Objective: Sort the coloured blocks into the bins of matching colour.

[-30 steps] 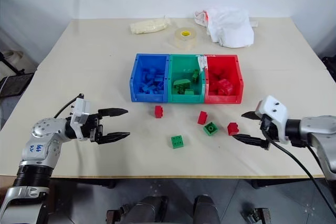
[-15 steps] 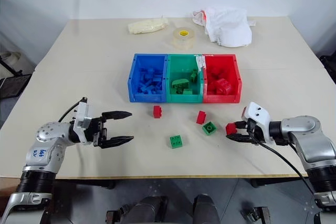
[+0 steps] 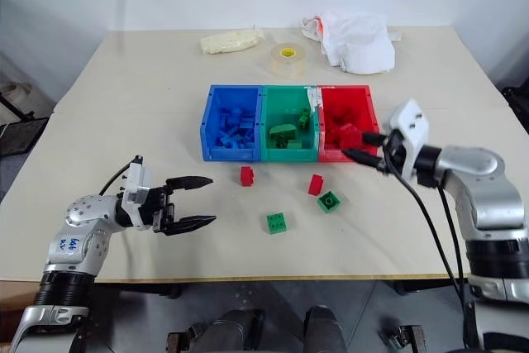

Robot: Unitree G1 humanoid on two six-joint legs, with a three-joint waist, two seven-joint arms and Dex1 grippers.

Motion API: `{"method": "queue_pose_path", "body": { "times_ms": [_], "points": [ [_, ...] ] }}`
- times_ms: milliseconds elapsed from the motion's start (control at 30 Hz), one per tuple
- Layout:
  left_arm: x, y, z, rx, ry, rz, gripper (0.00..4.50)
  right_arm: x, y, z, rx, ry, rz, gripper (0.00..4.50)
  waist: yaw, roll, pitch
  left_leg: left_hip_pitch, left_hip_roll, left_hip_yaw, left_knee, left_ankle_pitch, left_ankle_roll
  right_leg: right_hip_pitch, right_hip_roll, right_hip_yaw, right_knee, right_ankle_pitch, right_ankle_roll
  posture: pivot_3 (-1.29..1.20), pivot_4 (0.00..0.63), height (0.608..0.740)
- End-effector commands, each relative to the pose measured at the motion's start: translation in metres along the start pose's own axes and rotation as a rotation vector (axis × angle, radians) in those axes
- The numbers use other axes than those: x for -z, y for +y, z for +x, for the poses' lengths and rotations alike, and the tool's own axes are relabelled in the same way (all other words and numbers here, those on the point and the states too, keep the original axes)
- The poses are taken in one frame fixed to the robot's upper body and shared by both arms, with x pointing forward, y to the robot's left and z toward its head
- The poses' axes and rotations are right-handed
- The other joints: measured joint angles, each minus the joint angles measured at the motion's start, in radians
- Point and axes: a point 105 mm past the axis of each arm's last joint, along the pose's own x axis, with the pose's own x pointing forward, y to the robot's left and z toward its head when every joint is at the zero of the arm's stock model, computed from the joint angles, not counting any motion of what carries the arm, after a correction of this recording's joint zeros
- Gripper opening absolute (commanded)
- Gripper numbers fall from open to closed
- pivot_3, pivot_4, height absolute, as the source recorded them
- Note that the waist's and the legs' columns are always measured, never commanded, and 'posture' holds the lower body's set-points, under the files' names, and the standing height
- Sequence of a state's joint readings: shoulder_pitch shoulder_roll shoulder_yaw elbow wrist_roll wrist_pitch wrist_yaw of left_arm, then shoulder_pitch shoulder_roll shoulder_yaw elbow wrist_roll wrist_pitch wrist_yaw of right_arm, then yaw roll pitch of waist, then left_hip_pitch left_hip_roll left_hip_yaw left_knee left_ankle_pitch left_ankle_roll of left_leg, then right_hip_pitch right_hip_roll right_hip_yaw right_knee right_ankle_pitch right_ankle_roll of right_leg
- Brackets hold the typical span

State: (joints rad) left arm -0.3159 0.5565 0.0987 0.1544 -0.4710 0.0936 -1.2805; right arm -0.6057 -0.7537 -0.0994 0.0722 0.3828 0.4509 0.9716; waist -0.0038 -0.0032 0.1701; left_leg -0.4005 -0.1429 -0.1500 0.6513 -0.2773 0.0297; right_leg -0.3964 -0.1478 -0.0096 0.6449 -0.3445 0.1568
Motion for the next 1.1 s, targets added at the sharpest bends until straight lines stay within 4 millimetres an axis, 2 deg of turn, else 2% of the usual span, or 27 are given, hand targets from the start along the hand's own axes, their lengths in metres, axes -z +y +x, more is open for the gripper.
{"method": "queue_pose_path", "body": {
  "times_ms": [33,67,200,333,567,700,733,800,867,1000,1100],
  "points": [
    [-0.008,0.004,0.003,0.004,-0.023,0.04,4.5,-0.006,-0.021,0.012,0.076,-0.018,-0.006,1.6,-0.001,0.0,0.0,0.0,0.0,0.0,0.0,0.0,0.0,0.0,0.0,0.0,0.0,0.0,0.0,0.0,0.15,0.74],
    [-0.008,0.005,0.004,0.004,-0.025,0.042,4.5,-0.005,-0.027,0.018,0.094,-0.011,-0.005,1.6,0.0,0.0,0.0,0.0,0.0,0.0,0.0,0.0,0.0,0.0,0.0,0.0,0.0,0.0,0.0,0.0,0.15,0.74],
    [-0.008,0.008,0.006,0.002,-0.028,0.054,4.5,-0.004,-0.047,0.036,0.154,-0.009,-0.03,2.94,-0.001,0.0,0.0,0.0,0.0,-0.001,0.0,0.0,0.0,0.0,0.0,0.0,0.002,0.0,0.0,0.0,0.15,0.74],
    [-0.009,0.011,0.006,0.001,-0.032,0.067,4.5,-0.013,-0.047,0.045,0.133,-0.037,-0.075,4.43,-0.008,0.0,0.0,-0.001,0.0,-0.001,-0.001,0.0,0.0,-0.002,0.0,-0.001,0.005,0.0,0.0,0.0,0.15,0.74],
    [-0.01,0.015,0.006,0.0,-0.036,0.075,4.5,-0.028,-0.033,0.032,0.053,-0.087,-0.134,4.47,-0.025,0.0,0.0,-0.001,-0.001,-0.002,-0.001,0.0,0.0,-0.003,0.001,-0.002,0.008,0.0,0.0,0.0,0.15,0.74],
    [-0.01,0.014,0.006,0.013,-0.039,0.07,4.5,-0.022,-0.005,0.005,-0.055,-0.061,-0.171,4.47,-0.021,0.0,0.0,-0.002,-0.001,-0.004,-0.001,0.0,0.0,-0.003,0.001,-0.002,0.009,0.0,0.0,0.0,0.15,0.74],
    [-0.009,0.014,0.006,0.014,-0.038,0.07,4.5,-0.017,-0.001,-0.001,-0.057,-0.037,-0.168,4.47,-0.021,0.0,0.0,-0.002,-0.001,-0.004,0.0,0.0,0.0,-0.003,0.001,-0.002,0.009,0.0,0.0,0.0,0.15,0.74],
    [-0.007,0.016,0.004,0.015,-0.034,0.069,4.5,0.0,0.019,-0.032,-0.12,0.033,-0.119,4.47,-0.011,0.0,0.0,-0.002,-0.002,-0.002,0.0,0.0,0.0,-0.003,0.0,-0.002,0.008,0.0,0.0,0.0,0.15,0.74],
    [-0.006,0.016,0.003,0.014,-0.031,0.068,4.5,0.01,0.036,-0.052,-0.164,0.097,-0.091,4.47,-0.001,0.0,0.0,-0.003,-0.002,-0.004,0.001,-0.001,0.0,-0.003,0.001,-0.001,0.008,0.0,0.0,0.0,0.15,0.74],
    [-0.005,0.018,0.002,0.012,-0.028,0.067,4.5,0.042,0.048,-0.084,-0.154,0.264,-0.039,4.47,0.001,0.0,0.0,-0.003,-0.001,0.0,0.003,-0.001,0.001,-0.003,0.0,-0.002,0.008,0.0,0.0,0.0,0.15,0.74],
    [-0.004,0.02,0.001,0.01,-0.023,0.067,4.5,0.055,0.054,-0.095,-0.151,0.336,-0.01,4.47,0.001,0.0,0.0,-0.002,-0.001,0.003,0.005,-0.001,0.001,-0.002,0.0,-0.003,0.004,0.0,0.0,0.0,0.15,0.74]
  ]
}}
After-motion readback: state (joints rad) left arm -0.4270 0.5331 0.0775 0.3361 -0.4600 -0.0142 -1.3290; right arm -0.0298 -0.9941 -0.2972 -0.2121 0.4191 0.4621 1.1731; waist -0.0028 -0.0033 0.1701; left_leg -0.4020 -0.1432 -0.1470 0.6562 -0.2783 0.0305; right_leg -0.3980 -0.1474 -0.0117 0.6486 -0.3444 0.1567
